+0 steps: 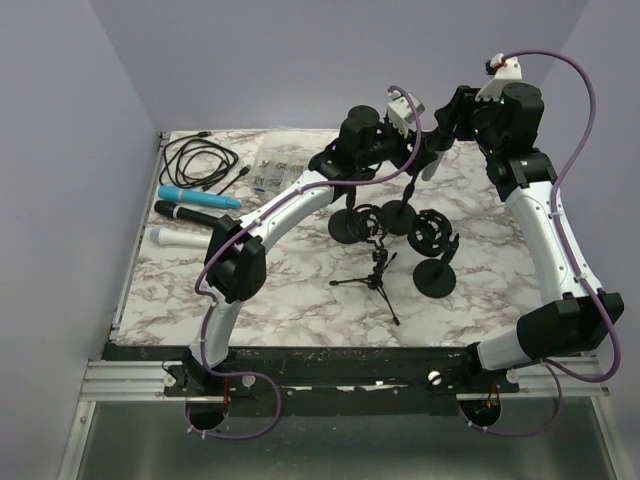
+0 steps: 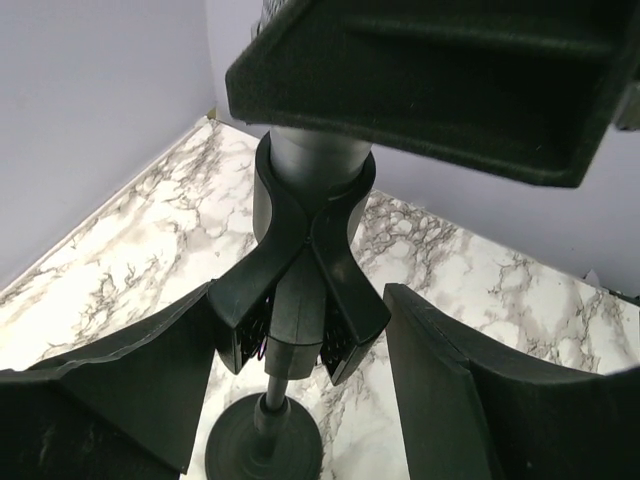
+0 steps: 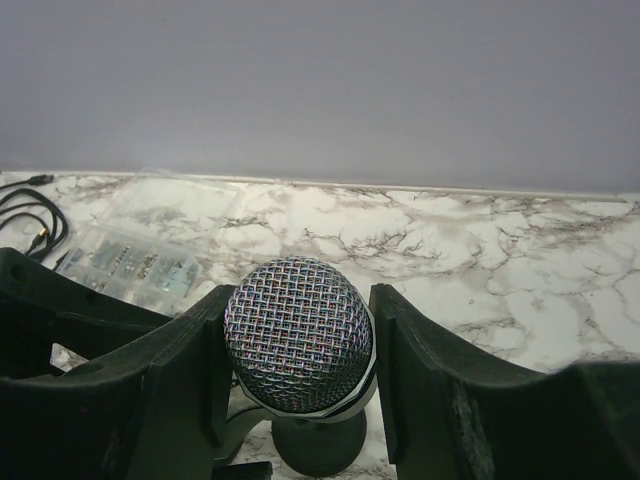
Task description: Remove the microphone from the stand
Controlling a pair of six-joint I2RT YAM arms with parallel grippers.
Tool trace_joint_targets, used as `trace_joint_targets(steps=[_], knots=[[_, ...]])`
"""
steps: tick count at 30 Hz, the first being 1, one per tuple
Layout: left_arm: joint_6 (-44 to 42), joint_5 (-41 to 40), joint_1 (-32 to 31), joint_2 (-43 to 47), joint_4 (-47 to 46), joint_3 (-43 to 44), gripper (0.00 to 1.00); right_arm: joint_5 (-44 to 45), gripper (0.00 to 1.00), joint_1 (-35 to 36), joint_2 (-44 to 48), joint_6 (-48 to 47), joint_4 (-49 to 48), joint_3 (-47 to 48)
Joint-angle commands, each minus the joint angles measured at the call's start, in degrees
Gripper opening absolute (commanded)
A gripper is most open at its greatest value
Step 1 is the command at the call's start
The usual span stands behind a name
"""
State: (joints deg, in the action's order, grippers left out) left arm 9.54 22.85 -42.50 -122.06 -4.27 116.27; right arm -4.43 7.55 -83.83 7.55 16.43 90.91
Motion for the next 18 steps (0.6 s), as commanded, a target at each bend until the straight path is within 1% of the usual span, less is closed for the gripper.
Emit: trace_joint_targets(steps=[1, 7, 8, 9, 10, 11, 12, 16, 18], knots=[[0.9, -0.9, -0.1, 1.6, -0.8, 3.0, 0.0, -0.7, 0.01, 0.6, 0.3, 1.0, -2.1, 2.8], [1.2, -1.4, -0.1, 2.7, 0.2, 2.4, 0.0, -0.4, 0.01, 0.7, 0.3, 0.9, -2.2, 2.7], [1.1, -1.5, -0.1, 2.9, 0.9, 2.5, 0.06, -0.4, 0.01, 0.7, 0.2, 0.8, -2.2, 2.7], [1.2, -1.9, 0.0, 3.4, 1.4, 2.3, 0.29, -0.4, 0.01, 0.7, 0.2, 0.9, -2.1, 2.7], [1.6, -3.1, 0.0, 3.8, 1.6, 1.5, 0.55, -0.4, 0.01, 0.7, 0.2, 0.9, -2.1, 2.8], [1.9, -3.8, 0.0, 4.7, 1.6, 0.8, 0.93, -0.4, 0.01, 0.7, 0.2, 0.8, -2.1, 2.8], [2.0, -3.9, 0.0, 5.6, 1.6, -0.1, 0.98, -0.4, 0.01, 0.7, 0.2, 0.7, -2.1, 2.8], [1.5, -3.4, 0.3, 8.4, 0.9, -3.8, 0.98, -0.1, 0.01, 0.7, 0.3, 0.5, -2.1, 2.6], [1.2, -3.3, 0.4, 9.5, 0.5, -5.4, 0.96, 0.0, 0.01, 0.7, 0.4, 0.5, -2.2, 2.4]])
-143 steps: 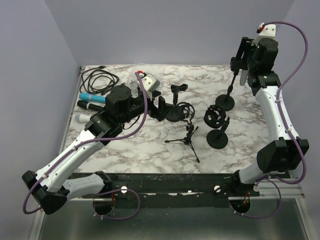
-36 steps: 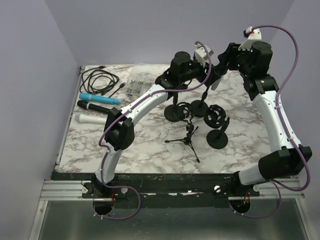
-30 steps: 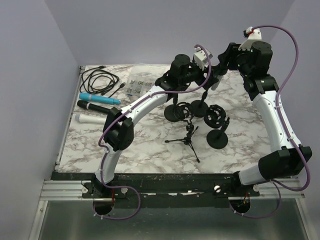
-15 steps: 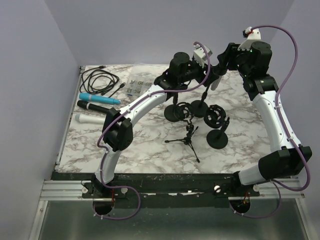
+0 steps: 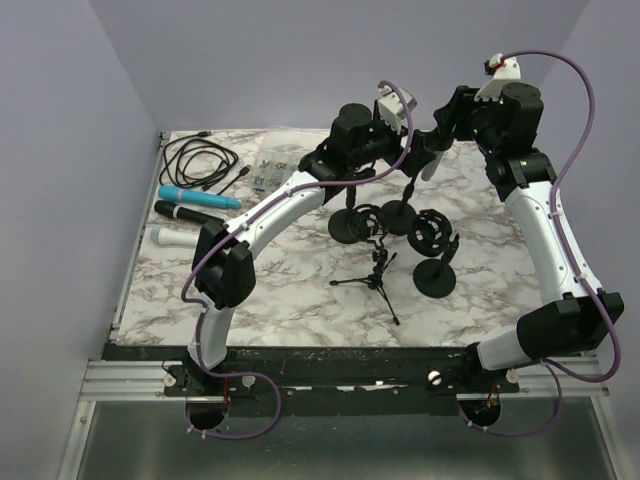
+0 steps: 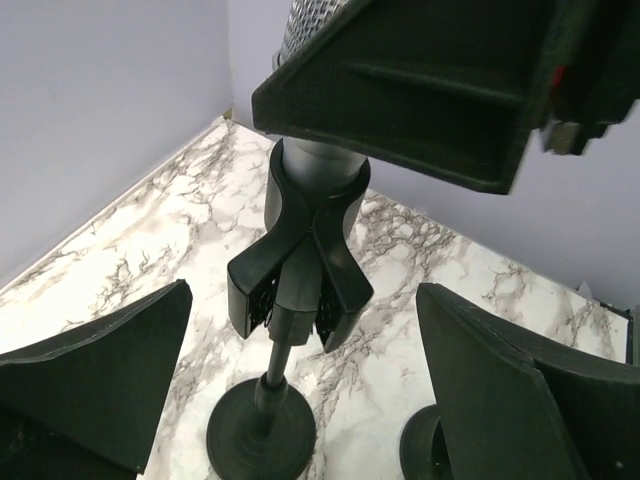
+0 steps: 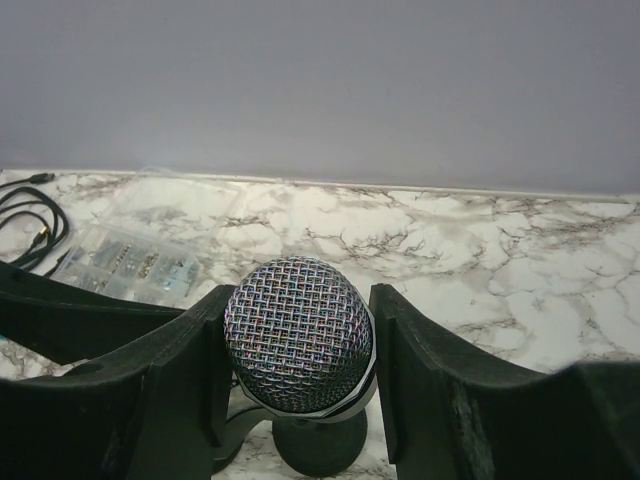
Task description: Remove the microphone from the stand
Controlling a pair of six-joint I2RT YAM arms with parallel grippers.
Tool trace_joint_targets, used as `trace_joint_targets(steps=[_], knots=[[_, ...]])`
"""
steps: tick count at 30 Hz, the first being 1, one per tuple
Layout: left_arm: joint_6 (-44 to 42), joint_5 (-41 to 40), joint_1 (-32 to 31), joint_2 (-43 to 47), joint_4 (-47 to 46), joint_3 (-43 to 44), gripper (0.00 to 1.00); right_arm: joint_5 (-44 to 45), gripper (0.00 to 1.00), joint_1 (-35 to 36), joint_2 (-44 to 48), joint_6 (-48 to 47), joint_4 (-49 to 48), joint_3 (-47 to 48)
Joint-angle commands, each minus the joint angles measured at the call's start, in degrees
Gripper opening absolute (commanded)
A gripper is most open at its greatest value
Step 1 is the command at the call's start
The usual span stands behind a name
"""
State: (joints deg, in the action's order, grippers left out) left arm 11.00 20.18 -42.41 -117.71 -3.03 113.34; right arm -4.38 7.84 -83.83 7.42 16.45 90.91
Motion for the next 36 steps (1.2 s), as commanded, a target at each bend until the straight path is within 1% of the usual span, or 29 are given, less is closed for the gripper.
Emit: trace_joint_targets(steps=[1, 3, 4, 5, 6, 7, 9, 11, 14, 16, 18, 20, 25, 26, 27, 28, 32, 36], knots=[[-0.5, -0.9, 0.3, 5.5, -1.0, -3.0, 0.93, 0.0, 0.01, 0.4, 0.3, 0.6, -2.3, 2.4], [-1.3, -1.0, 0.4, 4.9, -1.1, -2.6, 0.87, -0.3, 0.01, 0.4, 0.3, 0.9, -2.3, 2.5], [-1.6, -0.9, 0.4, 4.0, -0.3, -1.4, 0.82, -0.6, 0.01, 0.5, 0.2, 1.1, -2.3, 2.5], [-1.7, -0.8, 0.4, 3.1, 0.7, -0.1, 0.8, -0.7, 0.01, 0.5, 0.1, 1.1, -2.3, 2.7], [-1.7, -0.6, 0.4, 2.4, 1.1, 0.9, 0.79, -0.8, 0.01, 0.5, 0.1, 1.2, -2.1, 2.8], [-1.6, -0.4, 0.4, 1.9, 1.0, 1.3, 0.81, -0.8, 0.01, 0.5, 0.1, 1.2, -2.1, 2.9], [-1.2, 0.0, 0.3, 1.2, 0.3, 1.5, 0.89, -0.6, 0.01, 0.6, 0.0, 1.2, -2.0, 3.0], [-1.0, 0.1, 0.2, 0.3, 0.1, 2.0, 0.94, -0.5, 0.01, 0.7, 0.0, 1.1, -1.9, 3.3], [-1.0, 0.6, 0.1, -1.2, 1.0, 4.0, 0.94, -0.5, 0.01, 0.7, -0.2, 1.0, -1.9, 3.6], [-1.1, 0.8, 0.0, -2.2, 1.5, 5.3, 0.91, -0.6, 0.01, 0.7, -0.5, 1.0, -1.8, 3.9], [-0.9, 0.8, 0.0, -2.9, 1.8, 6.0, 0.81, -0.6, 0.01, 0.8, -0.8, 1.0, -1.7, 4.0], [-0.9, 0.6, 0.0, -3.4, 2.1, 6.5, 0.67, -0.6, 0.01, 0.7, -1.0, 1.0, -1.6, 4.2], [-1.6, -0.1, -0.2, -5.0, 4.5, 8.7, 0.46, -0.5, 0.01, 0.9, -1.0, 1.0, -1.6, 4.5], [-1.6, -0.2, -0.1, -5.1, 4.8, 8.7, 0.37, -0.4, 0.01, 1.0, -1.0, 0.9, -1.5, 4.4], [-1.6, -0.8, -0.1, -4.9, 5.0, 8.7, 0.21, -0.3, 0.01, 1.0, -0.9, 0.9, -1.4, 4.5], [-1.7, -1.6, -0.1, -4.9, 5.5, 8.7, 0.0, -0.2, 0.01, 1.0, -0.8, 0.9, -1.4, 4.6], [-1.9, -2.4, -0.1, -3.7, 5.4, 6.6, 0.0, 0.0, 0.01, 1.0, -0.7, 0.7, -1.4, 5.3], [-2.3, -2.9, -0.2, -1.1, 3.3, 0.8, 0.0, -0.6, 0.01, 1.2, -0.6, 0.4, -1.5, 6.7]])
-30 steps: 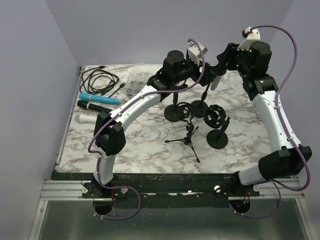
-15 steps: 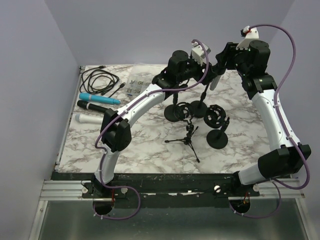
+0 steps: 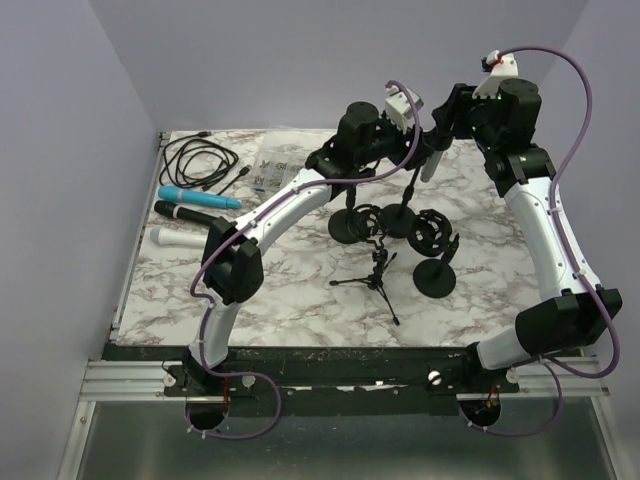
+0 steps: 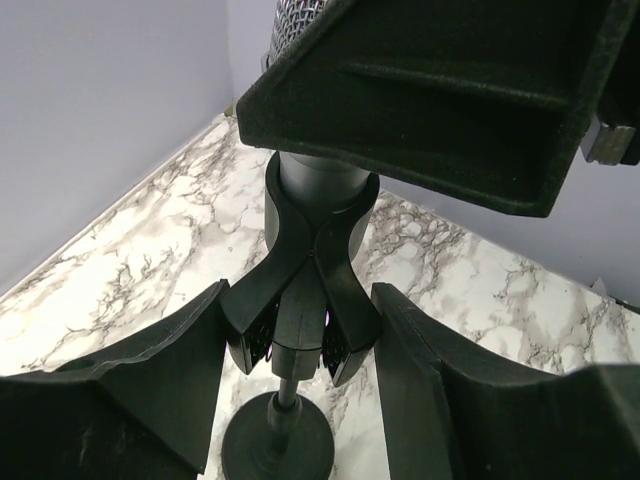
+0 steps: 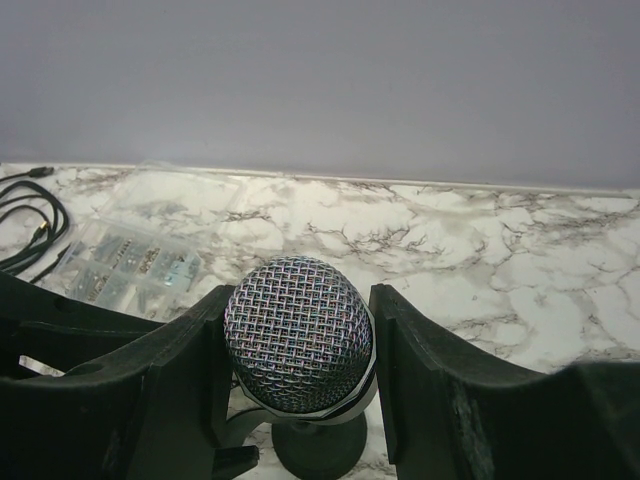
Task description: Remove the microphone from the stand
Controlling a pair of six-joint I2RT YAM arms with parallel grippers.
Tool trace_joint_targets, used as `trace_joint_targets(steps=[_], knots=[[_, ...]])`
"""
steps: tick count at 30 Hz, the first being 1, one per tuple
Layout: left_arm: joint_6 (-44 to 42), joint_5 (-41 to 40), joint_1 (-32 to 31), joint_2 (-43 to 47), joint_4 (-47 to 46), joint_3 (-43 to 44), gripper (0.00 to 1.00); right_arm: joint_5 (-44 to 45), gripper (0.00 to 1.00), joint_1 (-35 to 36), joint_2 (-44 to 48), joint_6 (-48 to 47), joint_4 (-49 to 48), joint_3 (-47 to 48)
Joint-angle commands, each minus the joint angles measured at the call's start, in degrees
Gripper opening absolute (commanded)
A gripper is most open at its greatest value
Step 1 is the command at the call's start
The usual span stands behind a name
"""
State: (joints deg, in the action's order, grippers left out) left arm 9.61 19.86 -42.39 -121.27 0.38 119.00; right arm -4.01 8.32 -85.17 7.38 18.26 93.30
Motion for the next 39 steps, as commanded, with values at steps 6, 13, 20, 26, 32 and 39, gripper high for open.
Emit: trace_joint_targets(steps=[6, 13, 20, 26, 32, 39], knots=[[0.1, -3.6, -0.2, 3.6, 0.9, -3.9, 0.72, -0.6, 0.01, 0.9, 1.1, 0.6, -3.6, 2.5], [-0.1, -2.8, -0.4, 2.6, 1.4, -1.5, 0.81, -0.5, 0.01, 1.3, 1.2, 0.7, -3.3, 2.3], [0.2, -2.6, -0.5, 0.5, 2.0, 1.0, 0.68, -0.6, 0.01, 1.9, 1.0, 1.0, -3.2, 2.4], [0.0, -3.2, -0.3, -0.3, 3.0, 1.6, 0.0, 0.2, 0.01, 2.2, 1.0, 0.9, -3.0, 3.2], [-0.5, -4.2, -0.3, 1.6, 0.7, -3.6, 0.0, 1.5, 0.01, 2.3, 1.3, 0.6, -2.8, 6.1], [-0.6, -3.2, -0.2, 2.9, -0.1, -6.7, 0.0, 3.7, 0.01, 2.3, 0.3, -1.3, 0.8, 15.6]])
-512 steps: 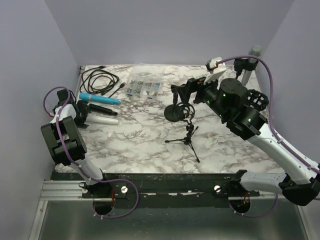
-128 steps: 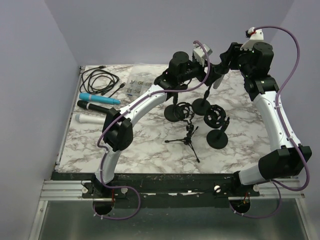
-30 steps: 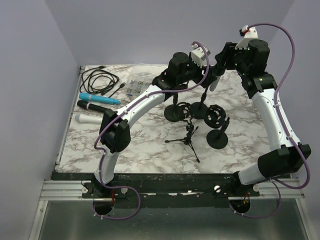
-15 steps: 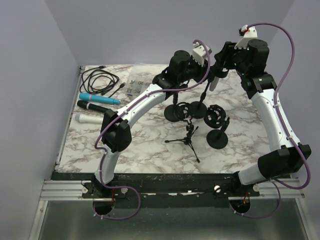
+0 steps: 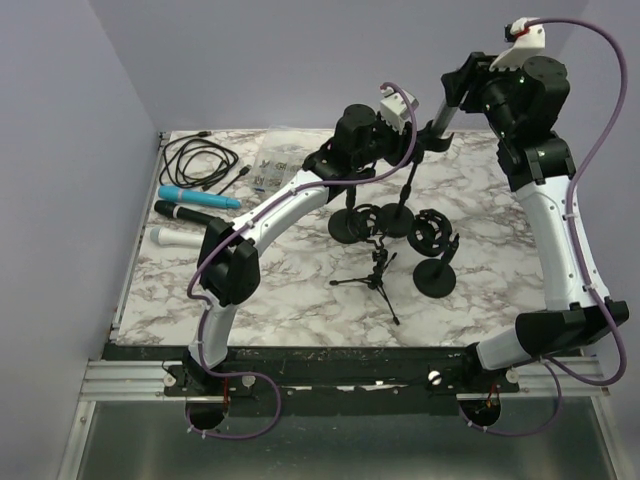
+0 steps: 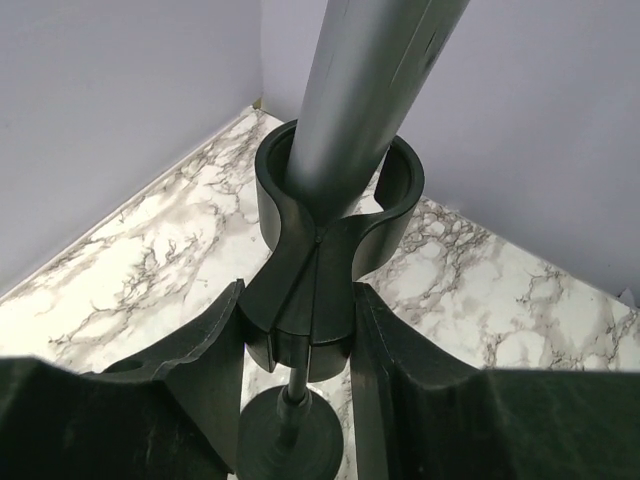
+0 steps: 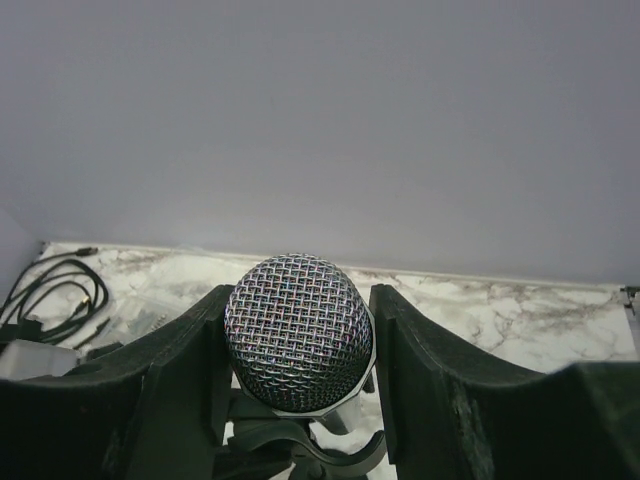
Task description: Remove the microphone from the stand
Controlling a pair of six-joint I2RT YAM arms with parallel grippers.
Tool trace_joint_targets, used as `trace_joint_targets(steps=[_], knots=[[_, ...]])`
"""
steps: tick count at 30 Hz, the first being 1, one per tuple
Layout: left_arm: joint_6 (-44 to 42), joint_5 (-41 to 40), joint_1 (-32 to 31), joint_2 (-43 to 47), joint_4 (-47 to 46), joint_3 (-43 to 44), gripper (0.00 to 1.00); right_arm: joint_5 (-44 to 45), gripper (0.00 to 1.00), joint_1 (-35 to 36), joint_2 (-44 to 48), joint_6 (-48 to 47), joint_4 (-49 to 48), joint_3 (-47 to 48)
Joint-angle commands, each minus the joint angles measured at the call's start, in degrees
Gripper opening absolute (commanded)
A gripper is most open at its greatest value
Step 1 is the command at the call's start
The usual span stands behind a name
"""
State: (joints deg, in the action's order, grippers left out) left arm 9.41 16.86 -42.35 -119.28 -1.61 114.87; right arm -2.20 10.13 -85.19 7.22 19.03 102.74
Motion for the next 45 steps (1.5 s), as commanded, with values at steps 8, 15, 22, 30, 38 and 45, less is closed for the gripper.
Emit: trace_joint_targets(steps=[8, 15, 22, 30, 38, 45], knots=[[-0.3, 1.7, -0.3, 2.2, -0.3, -5.2, 0.0, 5.3, 0.01, 0.5, 1.5, -0.2, 2.3, 17.5], [-0.9, 1.9, -0.3, 4.0, -1.5, -11.5, 0.0, 4.3, 0.01, 0.5, 6.5, 1.9, -0.4, 17.0], [-1.6, 1.5, -0.4, 5.8, -4.5, -21.6, 0.0, 3.7, 0.01, 0.5, 9.9, 2.1, -2.4, 10.0], [-2.1, 0.5, -1.6, 5.9, -5.3, -26.5, 0.0, 2.6, 0.01, 0.5, 11.6, 3.1, -3.5, 3.9], [-1.6, -0.6, -2.4, 3.8, -4.2, -27.5, 0.0, 3.2, 0.01, 0.5, 12.8, 2.6, -3.8, 1.7], [-2.7, -2.0, -2.4, 3.9, -0.2, -26.8, 0.0, 3.6, 0.01, 0.5, 12.9, 2.0, -4.4, 2.2]])
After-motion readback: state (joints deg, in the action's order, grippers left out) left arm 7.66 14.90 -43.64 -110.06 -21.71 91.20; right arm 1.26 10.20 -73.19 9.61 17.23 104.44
